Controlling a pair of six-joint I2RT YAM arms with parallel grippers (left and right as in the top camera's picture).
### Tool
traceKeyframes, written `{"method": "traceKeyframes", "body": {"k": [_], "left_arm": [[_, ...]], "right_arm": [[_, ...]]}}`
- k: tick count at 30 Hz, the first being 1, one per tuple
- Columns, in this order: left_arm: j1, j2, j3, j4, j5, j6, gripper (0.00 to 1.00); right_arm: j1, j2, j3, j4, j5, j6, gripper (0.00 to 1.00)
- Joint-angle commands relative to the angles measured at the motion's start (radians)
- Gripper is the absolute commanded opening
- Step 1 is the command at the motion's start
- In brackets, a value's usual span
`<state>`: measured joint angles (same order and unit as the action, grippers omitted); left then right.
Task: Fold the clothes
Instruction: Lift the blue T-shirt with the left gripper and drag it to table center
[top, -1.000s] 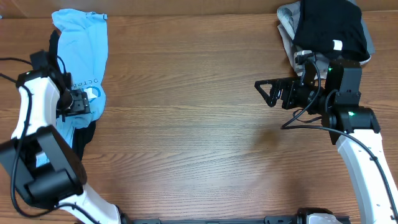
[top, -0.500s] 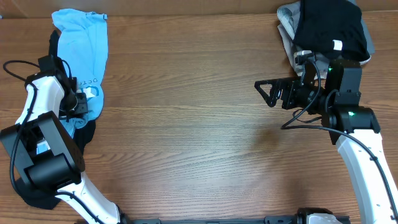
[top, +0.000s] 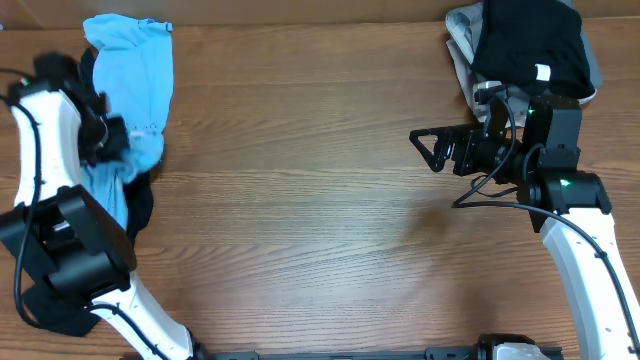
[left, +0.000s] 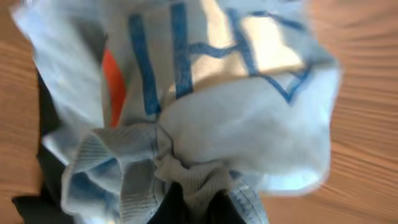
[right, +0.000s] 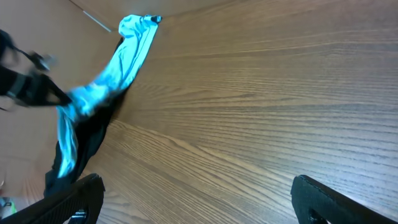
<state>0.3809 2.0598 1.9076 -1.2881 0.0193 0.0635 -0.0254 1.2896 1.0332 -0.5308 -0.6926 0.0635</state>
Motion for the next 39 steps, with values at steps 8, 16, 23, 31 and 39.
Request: {"method": "traceKeyframes", "body": {"k": [8, 16, 23, 31, 39], "left_arm": [[-0.240, -0.014, 0.421, -0.267, 0.292, -0.018, 0.04], [-0.584, 0.000, 0.417, -0.214, 0.285, 0.003, 0.04], [-0.818, 0.027, 0.418, -0.112, 0.277, -0.013, 0.04], [-0.948, 0.096, 0.417, -0.102, 0.288, -0.064, 0.10], [-0.975, 0.105, 0.419, -0.036, 0.287, -0.058, 1.00]], "right_arm": [[-0.034, -0.002, 0.021, 0.013, 0.014, 0.084, 0.85], [-0.123, -0.003, 0.021, -0.040, 0.014, 0.128, 0.84], [-0.273, -0.003, 0.021, -0.138, 0.008, 0.151, 0.83], [-0.461, -0.003, 0.021, -0.221, -0.005, 0.150, 0.84], [-0.587, -0.003, 0.021, -0.226, -0.080, 0.150, 0.87]]}}
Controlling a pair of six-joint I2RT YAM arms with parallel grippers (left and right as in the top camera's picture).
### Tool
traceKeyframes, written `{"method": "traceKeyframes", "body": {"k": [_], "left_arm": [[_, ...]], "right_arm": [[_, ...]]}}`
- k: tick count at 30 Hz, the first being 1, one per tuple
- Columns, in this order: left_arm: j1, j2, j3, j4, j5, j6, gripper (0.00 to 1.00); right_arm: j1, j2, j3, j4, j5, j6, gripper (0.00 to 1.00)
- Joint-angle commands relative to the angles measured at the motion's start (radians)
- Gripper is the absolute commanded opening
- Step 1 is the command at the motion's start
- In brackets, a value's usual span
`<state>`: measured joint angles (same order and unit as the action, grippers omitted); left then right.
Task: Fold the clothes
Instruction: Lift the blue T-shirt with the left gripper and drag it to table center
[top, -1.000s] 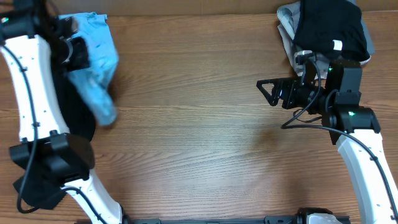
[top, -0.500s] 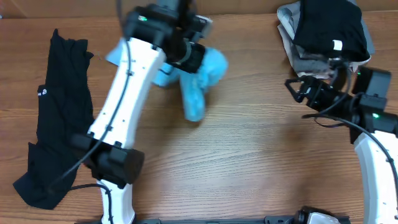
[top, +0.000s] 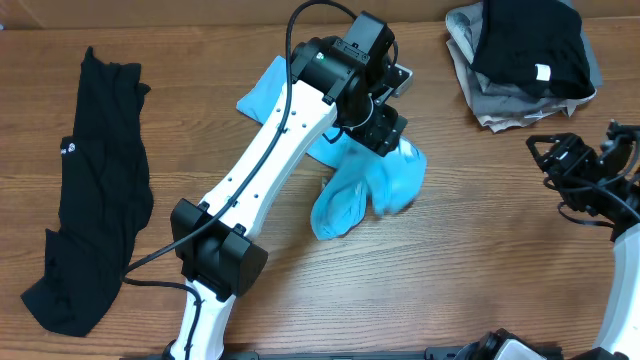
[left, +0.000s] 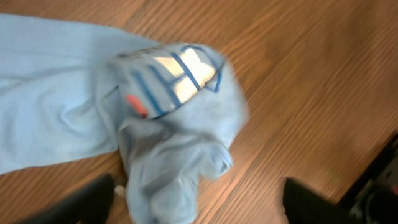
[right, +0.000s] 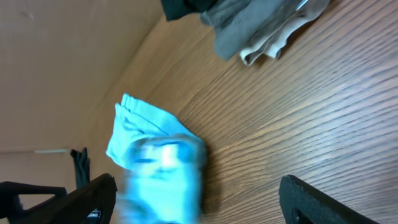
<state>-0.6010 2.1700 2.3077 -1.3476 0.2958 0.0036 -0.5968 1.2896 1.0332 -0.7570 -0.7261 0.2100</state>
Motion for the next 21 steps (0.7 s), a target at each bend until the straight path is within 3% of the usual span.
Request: {"method": "traceKeyframes", "body": {"k": [1, 7, 13, 21], "left_arm": [[0.014, -0.008, 0.022, 0.037, 0.008, 0.015, 1.00], [0.143, -0.010, 0.065, 0.109, -0.114, 0.063, 1.00], [0.266, 0.058, 0.064, 0.272, -0.146, 0.084, 1.00], [0.347, 0.257, 0.064, 0.386, -0.229, -0.046, 1.00]], "right_arm": [[-0.016, -0.003, 0.021, 0.000, -0.046, 0.003, 0.87], [-0.002, -0.003, 0.021, 0.000, -0.046, -0.002, 0.88], [0.081, -0.003, 0.021, 0.000, -0.019, -0.035, 0.88], [0.247, -0.002, 0.021, 0.002, 0.146, -0.034, 0.88]]}}
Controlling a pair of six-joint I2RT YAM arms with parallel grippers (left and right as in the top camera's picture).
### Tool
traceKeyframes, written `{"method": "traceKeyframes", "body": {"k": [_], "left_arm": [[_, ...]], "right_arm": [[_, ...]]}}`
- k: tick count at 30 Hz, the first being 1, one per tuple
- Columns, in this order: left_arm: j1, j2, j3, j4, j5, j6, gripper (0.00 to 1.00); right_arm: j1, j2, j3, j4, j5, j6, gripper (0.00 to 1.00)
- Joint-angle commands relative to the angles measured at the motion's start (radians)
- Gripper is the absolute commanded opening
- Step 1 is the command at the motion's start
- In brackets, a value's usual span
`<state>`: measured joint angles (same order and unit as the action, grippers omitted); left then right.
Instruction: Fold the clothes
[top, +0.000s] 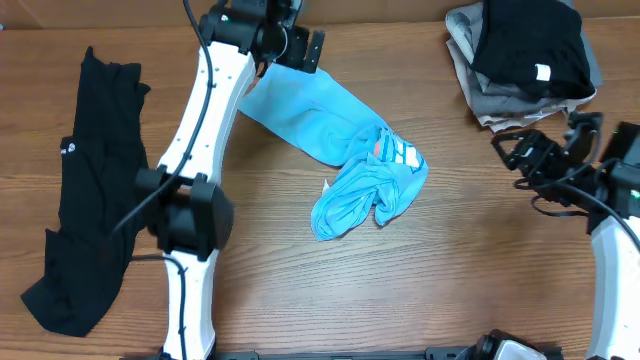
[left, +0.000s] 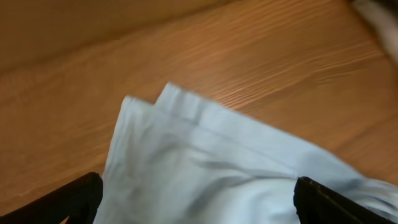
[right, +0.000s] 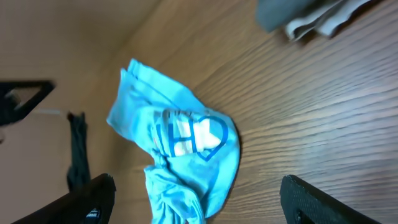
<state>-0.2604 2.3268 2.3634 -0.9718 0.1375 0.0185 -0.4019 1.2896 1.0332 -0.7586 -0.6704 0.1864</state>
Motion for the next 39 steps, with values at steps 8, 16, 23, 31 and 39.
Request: {"method": "traceKeyframes", "body": {"k": [8, 16, 23, 31, 39], "left_arm": [[0.009, 0.254, 0.008, 0.079, -0.126, -0.102, 0.98], [0.010, 0.303, 0.008, 0.215, -0.150, -0.103, 0.97], [0.012, 0.319, 0.002, 0.331, -0.168, -0.039, 0.96], [0.037, 0.363, 0.001, 0.399, -0.196, -0.037, 0.91], [0.072, 0.383, 0.001, 0.429, -0.189, -0.037, 0.88]], "right_arm": [[0.126, -0.002, 0.021, 0.004, 0.144, -0.010, 0.88], [0.128, -0.002, 0.018, 0.006, 0.146, -0.010, 0.88], [0.128, 0.015, 0.015, 0.024, 0.147, -0.011, 0.87], [0.128, 0.071, 0.015, 0.037, 0.147, -0.011, 0.87], [0.128, 0.103, 0.015, 0.051, 0.147, -0.011, 0.87]]}}
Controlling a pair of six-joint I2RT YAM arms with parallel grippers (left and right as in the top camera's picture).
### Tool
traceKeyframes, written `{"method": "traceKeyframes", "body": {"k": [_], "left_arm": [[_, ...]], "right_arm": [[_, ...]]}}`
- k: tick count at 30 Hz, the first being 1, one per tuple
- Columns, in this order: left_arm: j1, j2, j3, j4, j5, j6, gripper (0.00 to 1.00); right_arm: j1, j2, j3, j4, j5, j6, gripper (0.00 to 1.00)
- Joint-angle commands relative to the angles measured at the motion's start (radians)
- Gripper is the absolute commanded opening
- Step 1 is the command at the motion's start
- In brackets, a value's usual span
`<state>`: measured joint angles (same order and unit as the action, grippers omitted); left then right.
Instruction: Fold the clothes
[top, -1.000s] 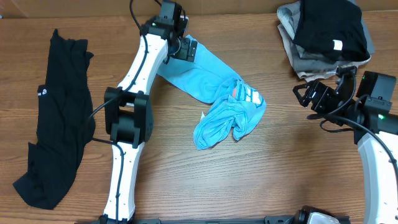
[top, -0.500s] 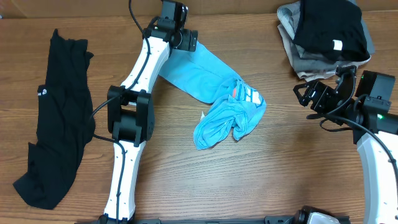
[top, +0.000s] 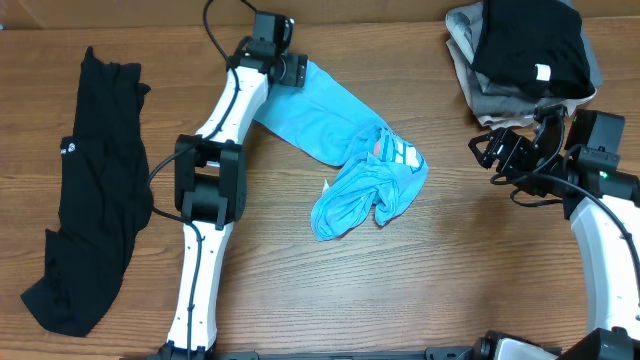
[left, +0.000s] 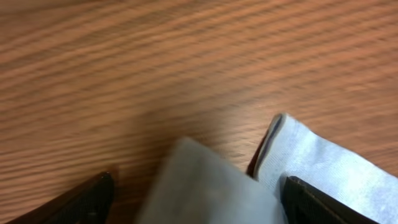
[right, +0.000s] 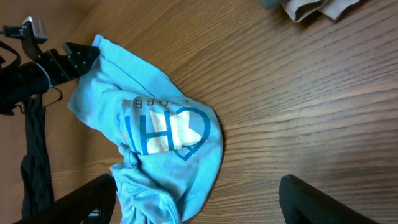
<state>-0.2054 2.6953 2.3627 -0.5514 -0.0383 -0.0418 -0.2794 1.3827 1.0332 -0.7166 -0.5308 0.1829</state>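
A light blue garment (top: 320, 120) with a printed logo (right: 165, 127) lies crumpled in the middle of the table, its near end bunched (top: 350, 200). My left gripper (top: 296, 70) sits at its far left corner, open, with the hem edge (left: 273, 140) lying between the spread fingers (left: 93, 199). My right gripper (top: 487, 152) hovers open over bare wood to the right of the garment, holding nothing. A black garment (top: 90, 180) lies stretched out at the far left.
A stack of folded dark and grey clothes (top: 525, 55) sits at the back right corner. The left arm (top: 225, 120) reaches across the back left of the wooden table (top: 450, 270).
My left gripper was just above the blue garment's far left corner; it is now lower, with the hem between its open fingers. My right gripper has shifted a little to the left.
At first the blue garment hung bunched at my left gripper at the far left, over the black one. Then it lay in the table's middle under my open left gripper. After that the gripper was at the far corner, now around its hem.
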Motion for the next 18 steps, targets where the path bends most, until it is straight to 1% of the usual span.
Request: {"method": "traceKeyframes", "body": {"k": [1, 3, 6, 8, 9, 10, 13, 15, 17, 18], "left_arm": [[0.018, 0.014, 0.002, 0.013, -0.013, 0.023, 0.87], [0.019, 0.014, 0.002, 0.015, -0.011, 0.023, 0.82], [0.017, 0.014, 0.002, 0.012, 0.020, 0.026, 0.70], [0.014, 0.014, 0.002, 0.014, 0.021, 0.029, 0.58], [0.013, 0.014, 0.002, 0.014, 0.021, 0.029, 0.54], [0.012, 0.014, 0.002, 0.014, 0.021, 0.028, 0.47], [0.011, 0.014, 0.002, 0.014, 0.020, 0.028, 0.31], [0.012, 0.014, 0.002, 0.014, 0.019, 0.028, 0.19], [0.016, 0.014, 0.002, 0.013, 0.020, 0.028, 0.04], [0.018, 0.014, 0.002, 0.013, 0.020, 0.028, 0.04]], "right_arm": [[0.005, 0.012, 0.015, 0.011, 0.007, -0.007, 0.87], [0.005, 0.013, 0.015, 0.014, 0.007, -0.007, 0.87], [0.005, 0.013, 0.015, 0.019, 0.007, -0.007, 0.87], [0.005, 0.013, 0.015, 0.022, 0.007, -0.007, 0.87], [0.005, 0.013, 0.015, 0.023, 0.007, -0.007, 0.87], [0.005, 0.013, 0.015, 0.023, 0.007, -0.007, 0.86], [0.005, 0.013, 0.015, 0.024, 0.007, -0.007, 0.86], [0.005, 0.013, 0.015, 0.026, 0.007, -0.007, 0.86], [0.005, 0.013, 0.015, 0.031, 0.007, -0.007, 0.86], [0.005, 0.013, 0.015, 0.032, 0.007, -0.007, 0.86]]}}
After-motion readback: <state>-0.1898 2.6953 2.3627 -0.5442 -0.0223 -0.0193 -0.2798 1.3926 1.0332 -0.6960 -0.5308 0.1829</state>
